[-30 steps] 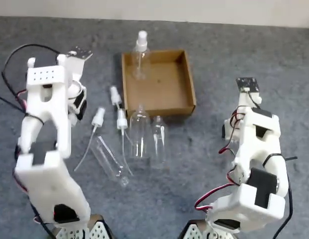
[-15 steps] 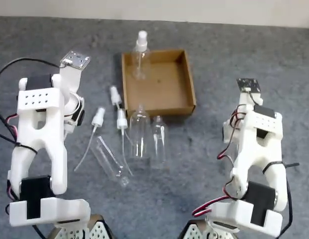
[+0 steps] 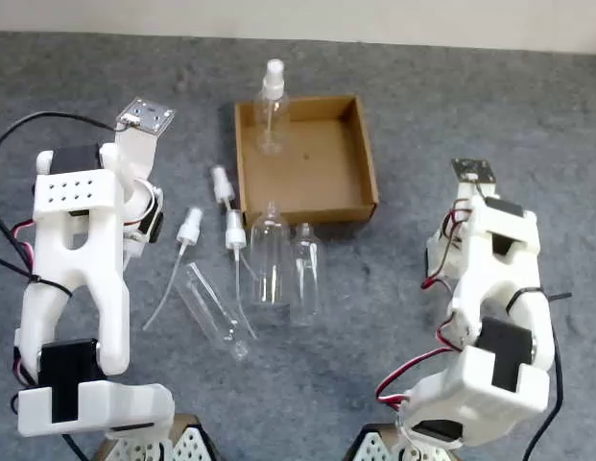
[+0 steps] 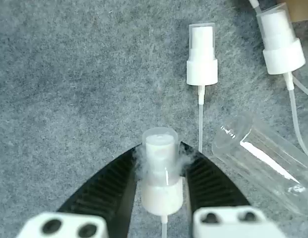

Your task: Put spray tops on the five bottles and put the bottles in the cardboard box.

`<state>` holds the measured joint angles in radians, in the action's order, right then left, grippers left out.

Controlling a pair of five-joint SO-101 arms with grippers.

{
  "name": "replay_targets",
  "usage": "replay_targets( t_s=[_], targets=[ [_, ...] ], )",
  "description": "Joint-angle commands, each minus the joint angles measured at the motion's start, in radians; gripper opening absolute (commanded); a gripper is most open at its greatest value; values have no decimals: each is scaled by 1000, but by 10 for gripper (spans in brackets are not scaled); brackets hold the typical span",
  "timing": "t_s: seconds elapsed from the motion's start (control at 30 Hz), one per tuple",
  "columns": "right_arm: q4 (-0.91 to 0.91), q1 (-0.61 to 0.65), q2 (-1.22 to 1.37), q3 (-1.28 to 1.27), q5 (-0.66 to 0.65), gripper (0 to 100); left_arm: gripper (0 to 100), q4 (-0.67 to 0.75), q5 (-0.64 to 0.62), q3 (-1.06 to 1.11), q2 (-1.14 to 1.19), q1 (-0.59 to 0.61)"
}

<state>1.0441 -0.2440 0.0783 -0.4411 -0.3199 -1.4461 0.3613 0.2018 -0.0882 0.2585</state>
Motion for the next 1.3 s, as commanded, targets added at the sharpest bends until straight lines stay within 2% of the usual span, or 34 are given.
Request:
replay_targets(
  t_s=[0.0, 0.1, 0.3, 0.47, 0.63, 0.77, 1.03, 1.27],
  targets=[
    [-8, 7, -15, 65, 5, 101, 25, 12, 8, 1, -54, -15],
    [36, 15, -39, 90, 3, 0, 24, 8, 3, -8, -61, -10],
    [136, 151, -311, 143, 11, 4, 21, 3, -3, -1, -260, -7],
    [148, 375, -634, 13, 94, 4, 24, 5, -64, 56, -498, -16],
    [18, 690, -888, -199, 129, 4, 21, 11, -163, 68, -687, -61],
    [-130, 860, -1007, -367, 138, 4, 21, 12, -269, 21, -808, -125],
    [-260, 924, -1107, -544, 138, 4, 21, 123, -428, -18, -874, -271],
    [-401, 1124, -1207, -627, 138, 4, 21, 321, -569, -1, -921, -305]
  ],
)
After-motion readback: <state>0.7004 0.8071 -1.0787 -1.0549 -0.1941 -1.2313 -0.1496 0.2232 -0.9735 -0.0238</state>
